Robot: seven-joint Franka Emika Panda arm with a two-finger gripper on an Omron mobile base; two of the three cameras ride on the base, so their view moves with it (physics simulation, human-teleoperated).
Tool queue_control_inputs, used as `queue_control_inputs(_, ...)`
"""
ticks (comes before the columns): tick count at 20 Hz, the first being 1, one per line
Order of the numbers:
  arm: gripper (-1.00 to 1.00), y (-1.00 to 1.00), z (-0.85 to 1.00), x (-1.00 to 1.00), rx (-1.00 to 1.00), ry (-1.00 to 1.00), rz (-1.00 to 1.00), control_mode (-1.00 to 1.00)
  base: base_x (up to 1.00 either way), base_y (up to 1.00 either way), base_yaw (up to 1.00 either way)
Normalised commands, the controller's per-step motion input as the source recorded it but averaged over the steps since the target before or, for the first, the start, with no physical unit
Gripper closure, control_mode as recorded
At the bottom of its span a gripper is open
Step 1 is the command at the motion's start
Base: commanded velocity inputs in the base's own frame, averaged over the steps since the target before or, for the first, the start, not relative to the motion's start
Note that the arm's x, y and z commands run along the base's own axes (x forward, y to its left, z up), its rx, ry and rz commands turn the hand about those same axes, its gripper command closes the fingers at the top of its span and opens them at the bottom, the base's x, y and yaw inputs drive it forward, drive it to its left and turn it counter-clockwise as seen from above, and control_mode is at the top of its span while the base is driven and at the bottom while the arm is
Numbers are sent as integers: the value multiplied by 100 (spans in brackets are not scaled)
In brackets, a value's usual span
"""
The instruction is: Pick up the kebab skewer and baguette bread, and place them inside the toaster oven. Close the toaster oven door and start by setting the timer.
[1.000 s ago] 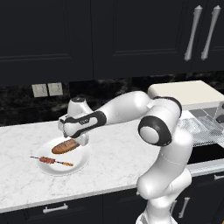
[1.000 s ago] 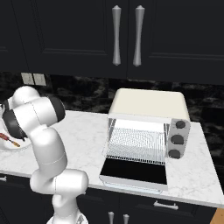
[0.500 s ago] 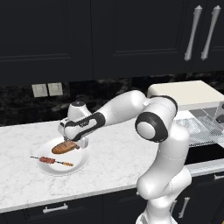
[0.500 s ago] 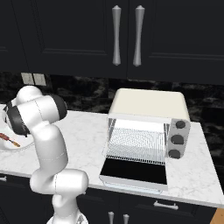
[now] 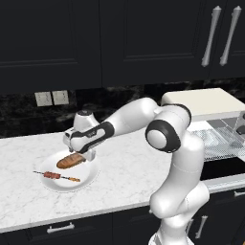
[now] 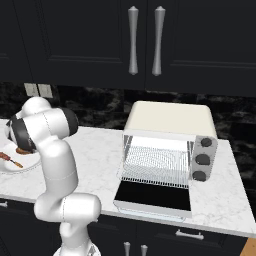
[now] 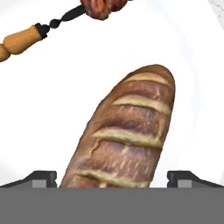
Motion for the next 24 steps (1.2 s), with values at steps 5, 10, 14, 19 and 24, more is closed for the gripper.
queue_control_inputs(5,-100,8,-3,0,0,0,0,-100,0,0,0)
queue_control_inputs(10,-100,1,-16,0,0,0,0,-100,0,0,0)
queue_control_inputs(14,-100,1,-2,0,0,0,0,-100,0,0,0)
queue_control_inputs(19,-100,0,0,0,0,0,0,-100,0,0,0)
queue_control_inputs(24,100,0,0,0,0,0,0,-100,0,0,0)
